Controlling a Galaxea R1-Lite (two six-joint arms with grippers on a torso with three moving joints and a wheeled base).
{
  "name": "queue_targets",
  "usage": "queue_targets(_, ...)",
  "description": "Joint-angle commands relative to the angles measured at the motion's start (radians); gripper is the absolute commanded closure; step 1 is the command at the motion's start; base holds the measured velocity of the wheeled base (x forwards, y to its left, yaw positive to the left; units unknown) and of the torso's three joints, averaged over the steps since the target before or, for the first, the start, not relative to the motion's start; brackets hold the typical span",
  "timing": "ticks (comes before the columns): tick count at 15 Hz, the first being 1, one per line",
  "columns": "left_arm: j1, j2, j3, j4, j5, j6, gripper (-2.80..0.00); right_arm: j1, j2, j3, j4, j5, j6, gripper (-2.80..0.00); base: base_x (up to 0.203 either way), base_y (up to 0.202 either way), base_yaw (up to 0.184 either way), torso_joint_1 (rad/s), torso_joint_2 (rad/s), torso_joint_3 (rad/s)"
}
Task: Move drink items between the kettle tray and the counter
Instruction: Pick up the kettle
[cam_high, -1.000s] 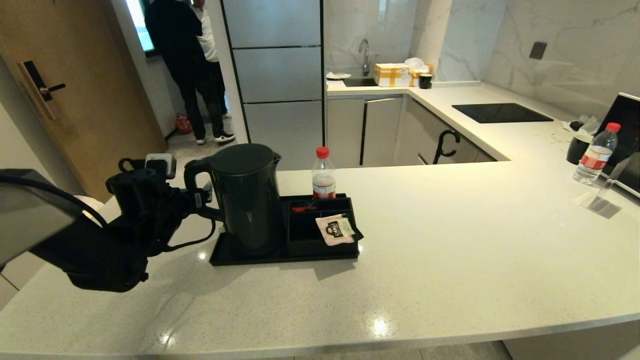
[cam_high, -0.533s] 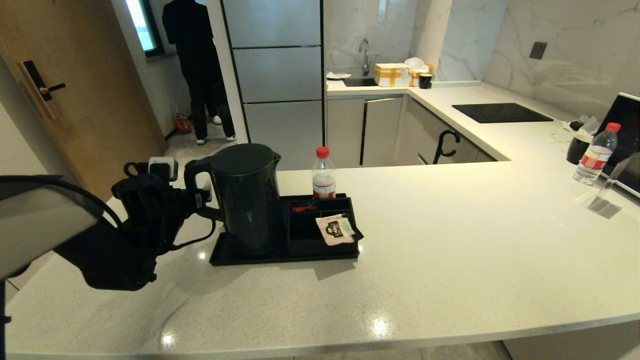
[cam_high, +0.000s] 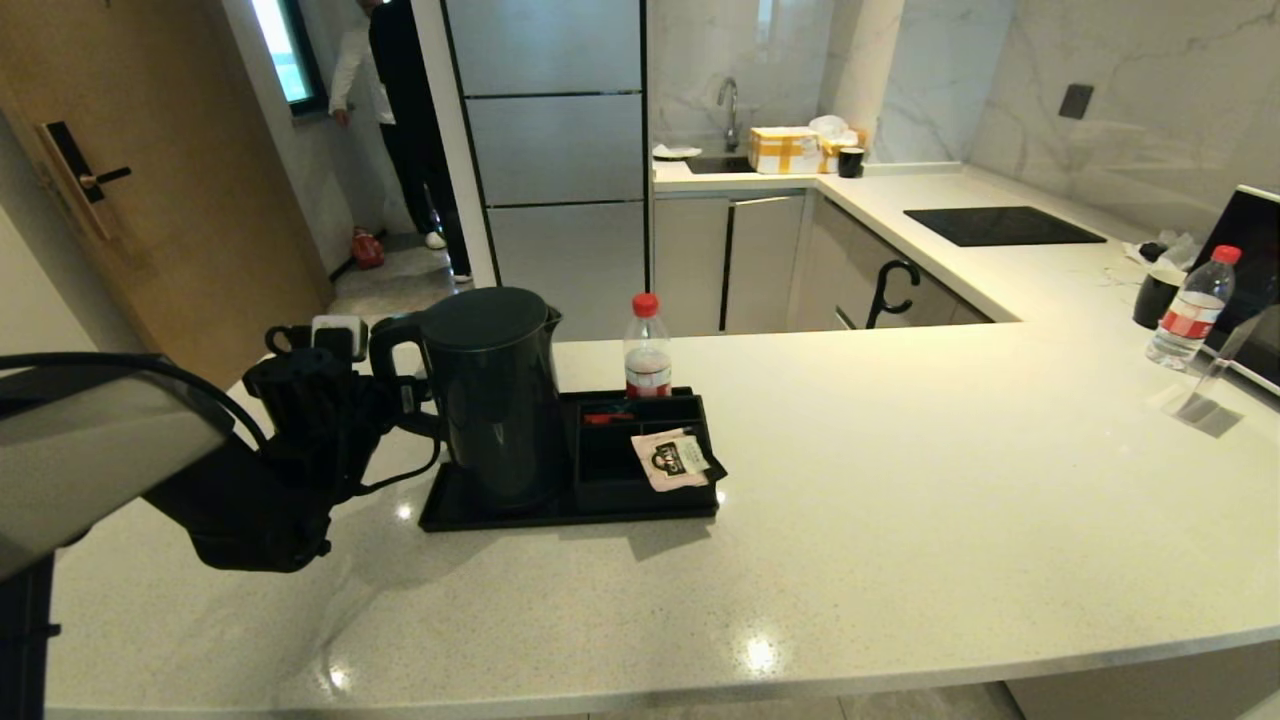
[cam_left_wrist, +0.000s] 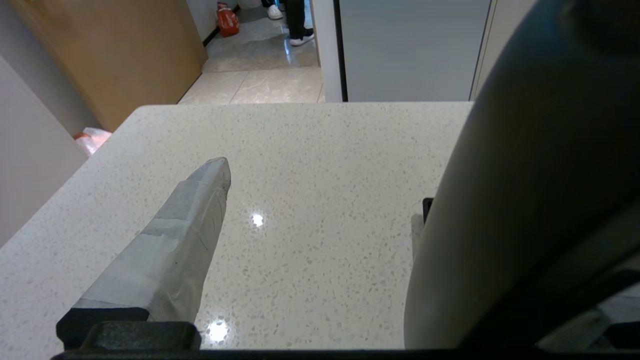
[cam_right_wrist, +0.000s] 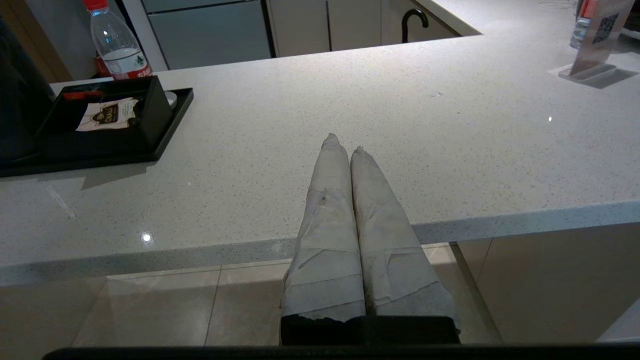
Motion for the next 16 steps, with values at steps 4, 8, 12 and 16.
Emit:
queue_targets(4,0.0,-0.003,-0.014,-0.006,0.008,0.001,-2.8,0.001,0.0,0.032,-0.001,0.0,0.0,0.0,0.0,0.0,0.0,0.0,0.0,0.0)
queue_targets(8,0.0,0.005,-0.019,-0.008,0.018,0.002,0.0,0.001,0.002,0.032,-0.001,0.0,0.0,0.0,0.0,0.0,0.0,0.0,0.0,0.0)
queue_targets(12,-0.001,-0.001,-0.016,-0.009,0.019,0.001,0.0,0.001,0.001,0.032,-0.001,0.0,0.0,0.0,0.0,0.0,0.0,0.0,0.0,0.0)
queue_targets(16,-0.009,-0.014,-0.031,-0.008,0.02,0.001,0.0,0.001,0.0,0.032,-0.001,0.0,0.0,0.0,0.0,0.0,0.0,0.0,0.0,0.0)
